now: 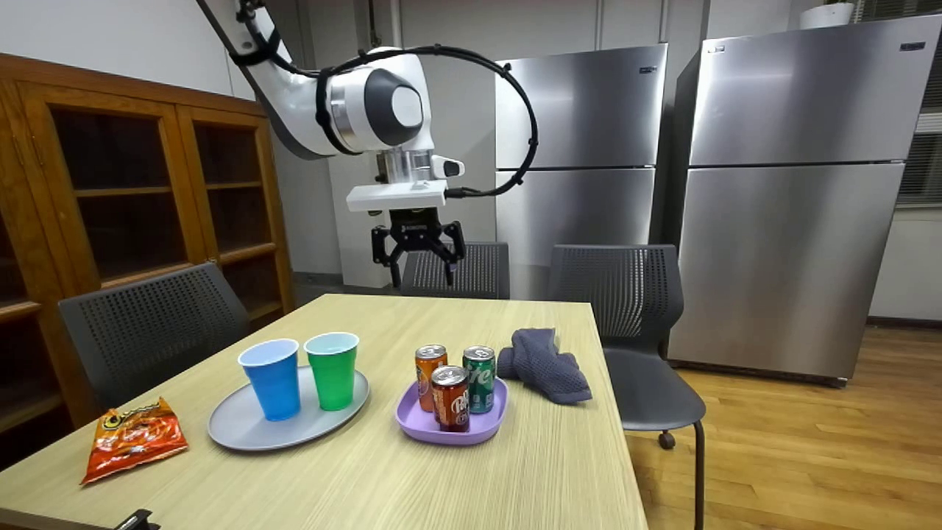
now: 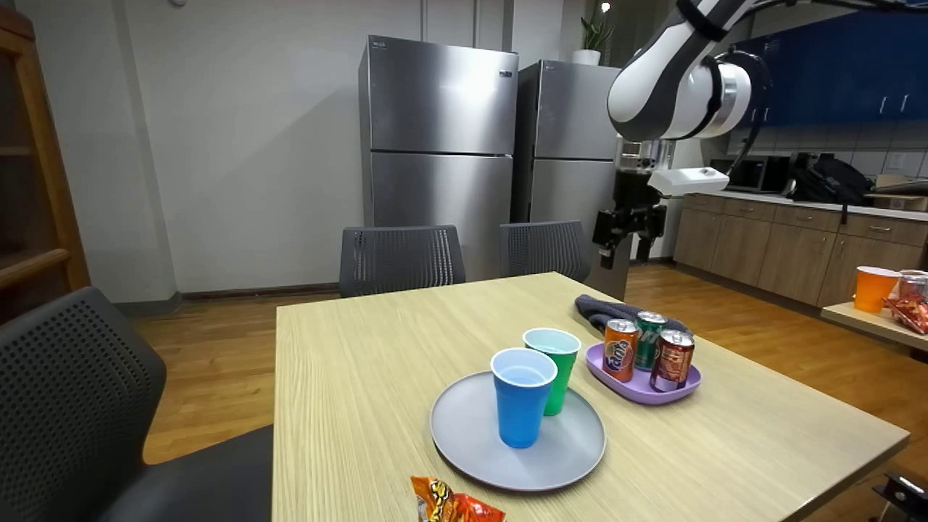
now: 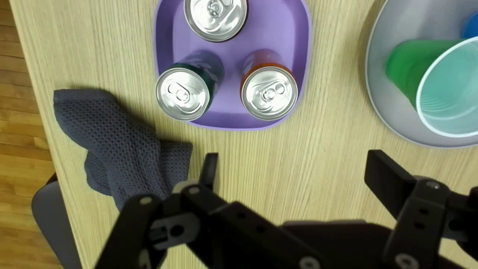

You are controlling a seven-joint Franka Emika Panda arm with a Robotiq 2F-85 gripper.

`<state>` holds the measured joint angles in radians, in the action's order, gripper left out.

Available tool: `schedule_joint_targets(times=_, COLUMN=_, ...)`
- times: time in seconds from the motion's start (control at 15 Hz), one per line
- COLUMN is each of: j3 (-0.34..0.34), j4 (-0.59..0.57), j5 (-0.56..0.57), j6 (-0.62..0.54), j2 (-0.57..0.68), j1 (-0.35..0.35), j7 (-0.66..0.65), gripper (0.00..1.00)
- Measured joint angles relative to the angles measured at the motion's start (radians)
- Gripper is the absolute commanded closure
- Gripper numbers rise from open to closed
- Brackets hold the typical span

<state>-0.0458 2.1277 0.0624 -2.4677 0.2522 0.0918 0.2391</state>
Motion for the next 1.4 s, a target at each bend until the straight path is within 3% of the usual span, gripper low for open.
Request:
schedule_joint_targets(times=0.73, j3=0.007, j4=0.164, j5=-0.001, j6=0.000, j2=-0.161, j1=-0.032, j7=-0.096, gripper=0.00)
schedule_joint_targets(times=1.4, j3=0.007, j4=0.179, j5=-0.001, j6=0.000, j2=-0.175, j1=-0.035, j7=-0.103, gripper=0.00)
